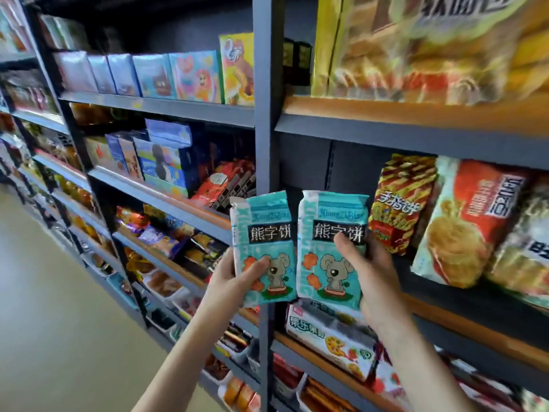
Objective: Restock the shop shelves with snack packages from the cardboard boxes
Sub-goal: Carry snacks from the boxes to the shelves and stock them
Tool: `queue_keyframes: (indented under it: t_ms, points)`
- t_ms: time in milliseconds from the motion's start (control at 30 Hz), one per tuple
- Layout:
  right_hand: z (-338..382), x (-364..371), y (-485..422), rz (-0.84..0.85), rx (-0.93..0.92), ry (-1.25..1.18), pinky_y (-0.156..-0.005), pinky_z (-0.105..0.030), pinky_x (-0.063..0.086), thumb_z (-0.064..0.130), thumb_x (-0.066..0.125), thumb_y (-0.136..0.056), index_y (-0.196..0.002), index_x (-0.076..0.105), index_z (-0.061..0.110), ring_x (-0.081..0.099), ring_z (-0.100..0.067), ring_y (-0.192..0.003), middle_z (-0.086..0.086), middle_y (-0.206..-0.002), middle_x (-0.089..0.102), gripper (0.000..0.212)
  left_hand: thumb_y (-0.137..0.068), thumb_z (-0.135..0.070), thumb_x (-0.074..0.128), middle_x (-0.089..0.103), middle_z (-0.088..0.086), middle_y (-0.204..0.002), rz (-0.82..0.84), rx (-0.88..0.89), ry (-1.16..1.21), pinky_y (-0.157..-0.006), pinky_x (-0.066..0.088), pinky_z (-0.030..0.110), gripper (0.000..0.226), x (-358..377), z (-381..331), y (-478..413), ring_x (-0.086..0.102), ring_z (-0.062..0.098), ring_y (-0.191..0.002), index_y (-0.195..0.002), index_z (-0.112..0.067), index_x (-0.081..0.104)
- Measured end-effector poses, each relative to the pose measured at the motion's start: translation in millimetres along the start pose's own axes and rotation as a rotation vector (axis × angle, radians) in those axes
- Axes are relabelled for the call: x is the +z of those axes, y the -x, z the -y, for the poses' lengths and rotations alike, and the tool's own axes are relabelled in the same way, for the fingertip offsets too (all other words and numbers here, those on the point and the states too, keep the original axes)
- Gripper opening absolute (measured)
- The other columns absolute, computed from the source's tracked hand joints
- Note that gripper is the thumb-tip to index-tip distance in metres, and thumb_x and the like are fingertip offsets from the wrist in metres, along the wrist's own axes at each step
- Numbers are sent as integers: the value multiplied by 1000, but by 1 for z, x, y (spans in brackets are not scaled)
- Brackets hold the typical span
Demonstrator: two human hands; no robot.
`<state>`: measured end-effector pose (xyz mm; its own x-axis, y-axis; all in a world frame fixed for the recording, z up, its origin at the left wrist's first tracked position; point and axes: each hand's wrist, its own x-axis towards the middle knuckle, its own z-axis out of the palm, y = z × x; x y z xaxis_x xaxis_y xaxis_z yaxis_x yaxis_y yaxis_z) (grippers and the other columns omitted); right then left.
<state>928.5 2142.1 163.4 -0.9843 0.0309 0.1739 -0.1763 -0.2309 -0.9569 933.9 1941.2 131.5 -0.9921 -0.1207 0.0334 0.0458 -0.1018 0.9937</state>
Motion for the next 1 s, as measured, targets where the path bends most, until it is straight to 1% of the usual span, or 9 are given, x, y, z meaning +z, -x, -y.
queue_keyframes:
  t_ms: [133,200,267,367,433,633,767,900,1000]
  points:
    - [13,-24,0,-73,-59,90,-87,-43,53,38,67,-73,-113,63,31,69,-17,-99,5,-106,72,41,-80,-19,75,75,6,-96,136,-52,-80,-67,60,31,34,28,-17,-24,73,20,-81,-109,-8,62]
    - [18,-33,-8,-101,-81,135,-91,-47,52,39,67,-73,-117,62,29,69,-19,-100,3,-109,72,45,-78,-18,77,75,8,-95,179,-53,-98,-71,60,36,35,44,-23,-38,73,23,-81,-108,-6,64]
    - [23,-40,-16,-127,-106,159,-90,-47,53,37,68,-74,-116,62,30,69,-18,-99,3,-109,72,43,-76,-19,79,75,9,-95,156,-40,-97,-74,60,41,35,61,-25,-58,73,24,-81,-106,-7,65]
    - [26,-56,-25,-159,-155,206,-82,-38,56,29,67,-81,-112,62,29,70,-14,-95,7,-104,73,32,-76,-18,80,74,11,-94,106,-75,-12,-57,58,30,39,88,-25,-93,73,20,-70,-108,-5,61]
    - [26,-69,-27,-202,-193,252,-78,-33,57,32,68,-79,-110,61,30,70,-10,-93,11,-101,73,32,-75,-15,80,74,12,-95,124,-111,55,-57,57,30,43,106,-24,-116,73,22,-73,-111,-3,60]
    - [12,-99,-34,-286,-211,298,-84,-43,56,42,68,-69,-111,60,33,69,-12,-97,7,-106,72,44,-72,-6,80,72,17,-98,217,-169,48,-54,56,33,47,151,-2,-192,72,28,-76,-113,0,58]
    - [3,-107,-40,-284,-197,325,-77,-33,57,41,67,-70,-110,59,36,69,-8,-94,13,-103,72,41,-67,-1,81,72,19,-99,281,-178,35,-71,59,47,53,170,14,-239,72,33,-83,-115,2,58]
    - [-2,-106,-51,-313,-207,340,-80,-35,54,44,68,-68,-106,58,41,70,-7,-92,16,-100,72,40,-79,-3,74,70,18,-105,439,-192,-78,-75,59,40,36,186,20,-282,70,27,-83,-113,0,62]
    - [-3,-101,-57,-300,-208,337,-76,-28,52,41,65,-71,-110,55,43,69,-3,-92,21,-100,71,41,-66,-15,83,69,17,-112,522,-116,-288,-96,51,45,53,195,22,-312,67,28,-98,-112,2,64]
